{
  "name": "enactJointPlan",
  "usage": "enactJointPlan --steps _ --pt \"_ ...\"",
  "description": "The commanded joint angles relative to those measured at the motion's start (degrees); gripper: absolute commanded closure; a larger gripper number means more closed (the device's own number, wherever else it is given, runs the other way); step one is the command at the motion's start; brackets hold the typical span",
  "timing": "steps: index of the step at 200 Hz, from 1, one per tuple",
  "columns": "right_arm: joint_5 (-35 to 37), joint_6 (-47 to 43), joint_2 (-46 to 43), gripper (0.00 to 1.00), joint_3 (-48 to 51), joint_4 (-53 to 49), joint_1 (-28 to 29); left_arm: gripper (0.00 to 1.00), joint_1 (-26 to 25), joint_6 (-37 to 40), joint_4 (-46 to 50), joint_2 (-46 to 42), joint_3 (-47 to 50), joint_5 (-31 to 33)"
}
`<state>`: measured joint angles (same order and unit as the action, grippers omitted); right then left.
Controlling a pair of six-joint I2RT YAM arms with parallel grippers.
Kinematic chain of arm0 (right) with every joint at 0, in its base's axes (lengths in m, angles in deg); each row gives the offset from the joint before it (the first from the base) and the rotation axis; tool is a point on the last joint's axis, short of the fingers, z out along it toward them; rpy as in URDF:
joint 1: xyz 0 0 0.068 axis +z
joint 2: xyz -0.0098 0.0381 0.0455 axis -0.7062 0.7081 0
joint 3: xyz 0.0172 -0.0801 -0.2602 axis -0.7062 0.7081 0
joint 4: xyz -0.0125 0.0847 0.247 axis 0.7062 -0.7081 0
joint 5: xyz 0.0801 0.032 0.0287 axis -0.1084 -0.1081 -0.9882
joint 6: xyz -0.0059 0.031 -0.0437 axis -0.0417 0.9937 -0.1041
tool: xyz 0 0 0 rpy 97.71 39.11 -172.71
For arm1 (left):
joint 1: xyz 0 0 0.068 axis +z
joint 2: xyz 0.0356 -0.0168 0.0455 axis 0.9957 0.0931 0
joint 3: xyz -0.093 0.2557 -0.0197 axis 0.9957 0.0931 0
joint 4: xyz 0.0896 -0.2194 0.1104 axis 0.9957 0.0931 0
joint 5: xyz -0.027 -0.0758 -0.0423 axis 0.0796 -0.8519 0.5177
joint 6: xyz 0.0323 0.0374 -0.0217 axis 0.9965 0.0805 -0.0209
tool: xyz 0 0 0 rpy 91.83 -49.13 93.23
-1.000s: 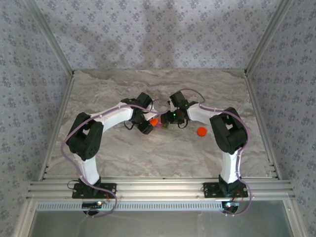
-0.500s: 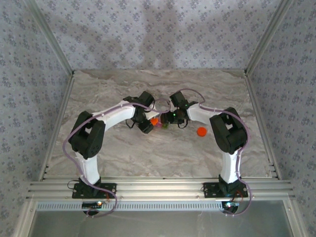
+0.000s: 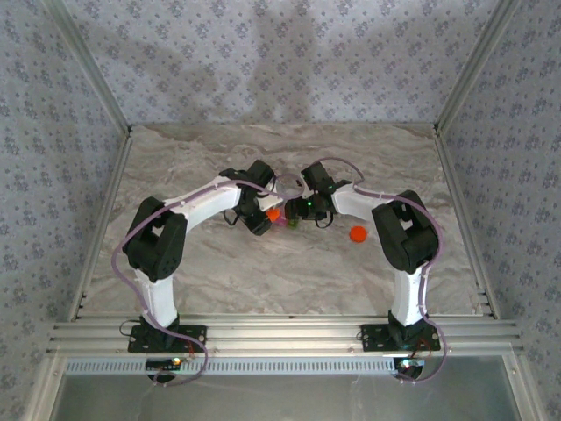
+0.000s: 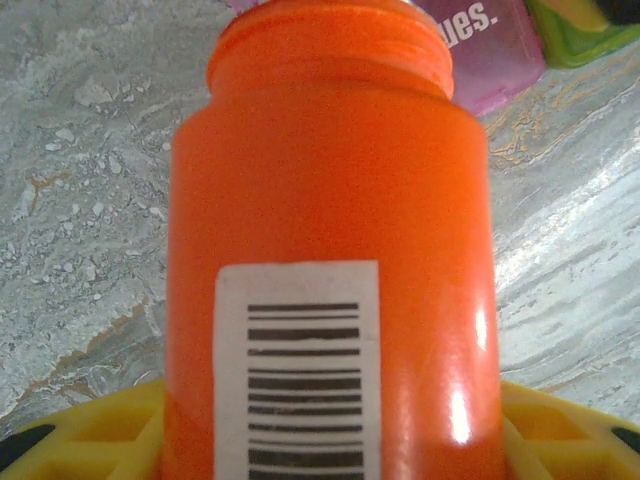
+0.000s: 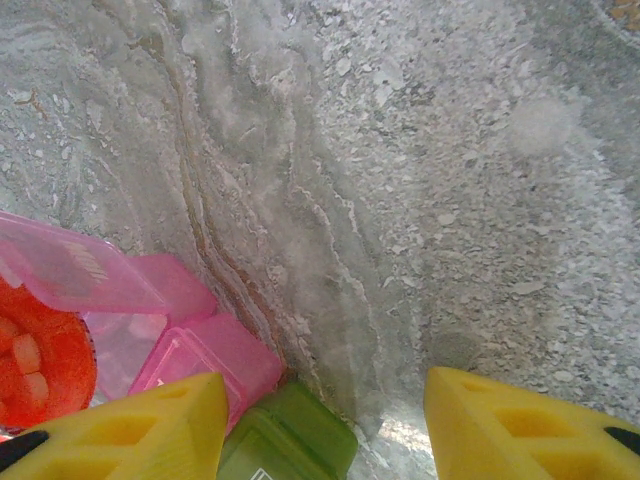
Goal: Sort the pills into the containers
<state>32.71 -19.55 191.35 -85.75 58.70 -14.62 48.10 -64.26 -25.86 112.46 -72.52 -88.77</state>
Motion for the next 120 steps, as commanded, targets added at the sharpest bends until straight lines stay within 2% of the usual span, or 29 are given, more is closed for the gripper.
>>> enactJointPlan --steps 1,120 --pt "0.22 0.54 1.74 0.44 0.85 -1.72 -0.08 1.00 -0.64 1.32 2.13 1.32 -2.09 0.76" --pt "0.20 0.62 1.74 0.44 1.00 -1.51 -0.10 1.00 -1.09 2.29 4.44 2.73 -4.63 2.18"
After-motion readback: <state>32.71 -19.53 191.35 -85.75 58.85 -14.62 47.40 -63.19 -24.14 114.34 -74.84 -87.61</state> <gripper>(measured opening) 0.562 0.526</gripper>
